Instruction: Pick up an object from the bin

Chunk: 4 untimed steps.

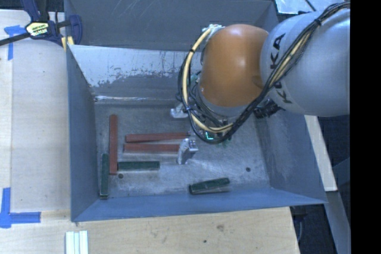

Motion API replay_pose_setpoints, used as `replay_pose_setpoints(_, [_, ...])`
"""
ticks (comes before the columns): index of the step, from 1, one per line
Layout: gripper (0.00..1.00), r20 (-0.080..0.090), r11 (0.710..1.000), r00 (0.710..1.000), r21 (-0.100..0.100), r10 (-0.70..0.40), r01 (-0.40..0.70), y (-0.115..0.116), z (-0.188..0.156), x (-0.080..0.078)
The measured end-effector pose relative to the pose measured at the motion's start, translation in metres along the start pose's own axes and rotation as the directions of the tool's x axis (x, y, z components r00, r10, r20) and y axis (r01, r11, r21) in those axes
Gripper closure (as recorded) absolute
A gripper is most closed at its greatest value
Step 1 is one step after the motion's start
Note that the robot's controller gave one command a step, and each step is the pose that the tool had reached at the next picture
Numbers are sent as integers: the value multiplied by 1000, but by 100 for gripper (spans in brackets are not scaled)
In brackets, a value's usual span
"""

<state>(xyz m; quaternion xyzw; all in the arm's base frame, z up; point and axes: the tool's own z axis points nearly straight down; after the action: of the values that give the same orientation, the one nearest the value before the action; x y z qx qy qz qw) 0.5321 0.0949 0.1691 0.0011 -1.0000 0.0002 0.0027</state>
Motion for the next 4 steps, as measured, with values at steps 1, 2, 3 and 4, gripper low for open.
replay_pose_setpoints(1, [0,8,1000,1000,-1,3,-3,0,-4,-2])
replay_pose_setpoints(2, [0,0,1000,1000,-1,-3,3,-13,88,-63])
replay_pose_setpoints(3, [0,7,999,999,-1,53,-53,-20,60,-46])
replay_pose_setpoints(4, [0,10,997,997,-2,75,-75,20,68,-61])
